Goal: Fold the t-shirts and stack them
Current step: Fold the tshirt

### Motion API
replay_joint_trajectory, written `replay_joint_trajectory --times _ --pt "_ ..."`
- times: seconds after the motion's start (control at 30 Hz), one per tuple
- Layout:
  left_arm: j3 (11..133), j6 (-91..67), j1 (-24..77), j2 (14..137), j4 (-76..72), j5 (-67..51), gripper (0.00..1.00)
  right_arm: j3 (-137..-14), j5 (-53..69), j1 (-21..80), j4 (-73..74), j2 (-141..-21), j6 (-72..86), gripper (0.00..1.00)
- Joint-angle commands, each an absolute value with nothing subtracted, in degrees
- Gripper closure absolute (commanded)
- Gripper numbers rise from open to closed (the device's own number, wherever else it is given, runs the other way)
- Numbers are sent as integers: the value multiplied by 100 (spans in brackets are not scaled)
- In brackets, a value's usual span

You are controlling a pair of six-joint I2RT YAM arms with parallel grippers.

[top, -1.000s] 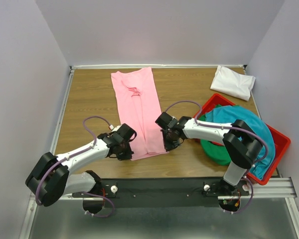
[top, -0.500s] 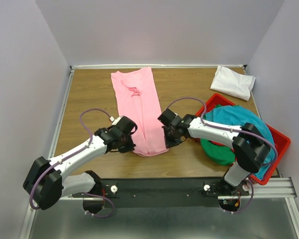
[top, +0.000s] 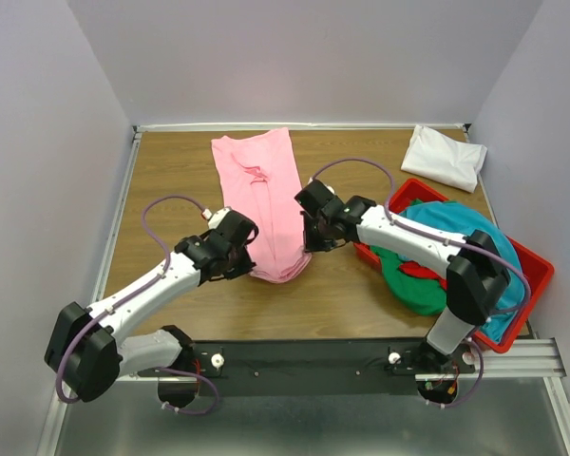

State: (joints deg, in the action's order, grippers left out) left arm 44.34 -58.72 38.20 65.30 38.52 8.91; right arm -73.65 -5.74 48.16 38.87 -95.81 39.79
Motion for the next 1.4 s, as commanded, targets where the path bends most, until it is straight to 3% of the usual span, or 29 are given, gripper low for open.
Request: replay_joint_trajectory --times 0.0,0.6,1.37 --pt "4658 -5617 3578 6618 3709 1327 100 -7725 -879 4641 3990 -9896 3859 98" --pt "5378 -4456 2251 7865 2611 1037 100 -9526 -782 3911 3999 -11434 3340 99" --pt "7083 -3929 1521 9773 2399 932 100 -12093 -343 3331 4078 -13306 2909 99"
